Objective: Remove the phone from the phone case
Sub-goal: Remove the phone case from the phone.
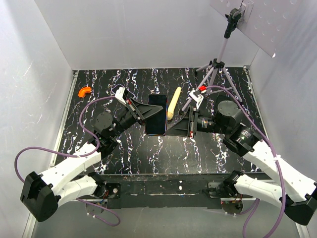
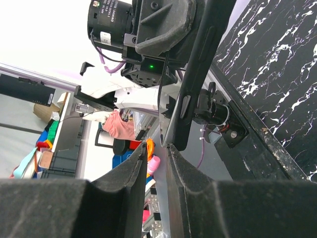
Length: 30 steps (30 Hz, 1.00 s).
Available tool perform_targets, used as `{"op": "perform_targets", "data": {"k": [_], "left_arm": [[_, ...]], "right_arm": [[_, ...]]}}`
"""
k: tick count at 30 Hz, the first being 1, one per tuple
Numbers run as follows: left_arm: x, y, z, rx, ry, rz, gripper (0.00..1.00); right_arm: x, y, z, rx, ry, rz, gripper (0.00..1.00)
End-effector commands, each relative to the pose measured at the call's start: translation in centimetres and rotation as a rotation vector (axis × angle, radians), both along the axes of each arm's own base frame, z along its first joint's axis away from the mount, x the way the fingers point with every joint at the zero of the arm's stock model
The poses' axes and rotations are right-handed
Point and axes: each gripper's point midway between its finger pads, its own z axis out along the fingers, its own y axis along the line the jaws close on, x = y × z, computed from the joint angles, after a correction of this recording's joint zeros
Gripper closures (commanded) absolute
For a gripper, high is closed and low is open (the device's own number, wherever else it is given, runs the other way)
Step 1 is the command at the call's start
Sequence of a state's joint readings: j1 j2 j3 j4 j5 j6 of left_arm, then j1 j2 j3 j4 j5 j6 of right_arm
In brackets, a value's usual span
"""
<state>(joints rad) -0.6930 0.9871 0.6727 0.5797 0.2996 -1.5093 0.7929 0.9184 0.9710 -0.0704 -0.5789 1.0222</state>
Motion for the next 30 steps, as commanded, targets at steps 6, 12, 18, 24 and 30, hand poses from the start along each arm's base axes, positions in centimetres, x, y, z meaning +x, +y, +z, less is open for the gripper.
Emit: {"op": "perform_targets", "data": {"k": [6, 12, 18, 24, 30], "left_arm": [[-2.8, 1.5, 6.5, -0.159, -0.125, -0.045, 1.0], [-2.9, 1.4, 6.7, -0.158, -0.131, -0.053, 1.0], [-3.5, -0.1, 6.2, -0.09, -0.148, -0.125, 1.0], [-4.5, -0.7, 4.0, 0.057, -0.206, -0.158, 1.0], [-5.2, 1.3, 0.4, 0.347, -0.323, -0.079, 0.12]], "right_arm": [[2.7, 1.2, -3.9, -0.112, 0.059, -0.08, 0.7], [3.4, 1.8, -4.5, -0.136, 0.09, -0.087, 0.69], [4.6, 4.3, -2.1, -0.033, 0.119, -0.042, 0.7], [5.2, 5.0, 0.6, 0.076, 0.136, -0.008, 0.86], [4.4, 2.7, 3.1, 0.202, 0.179, 0.022, 0.99]]}}
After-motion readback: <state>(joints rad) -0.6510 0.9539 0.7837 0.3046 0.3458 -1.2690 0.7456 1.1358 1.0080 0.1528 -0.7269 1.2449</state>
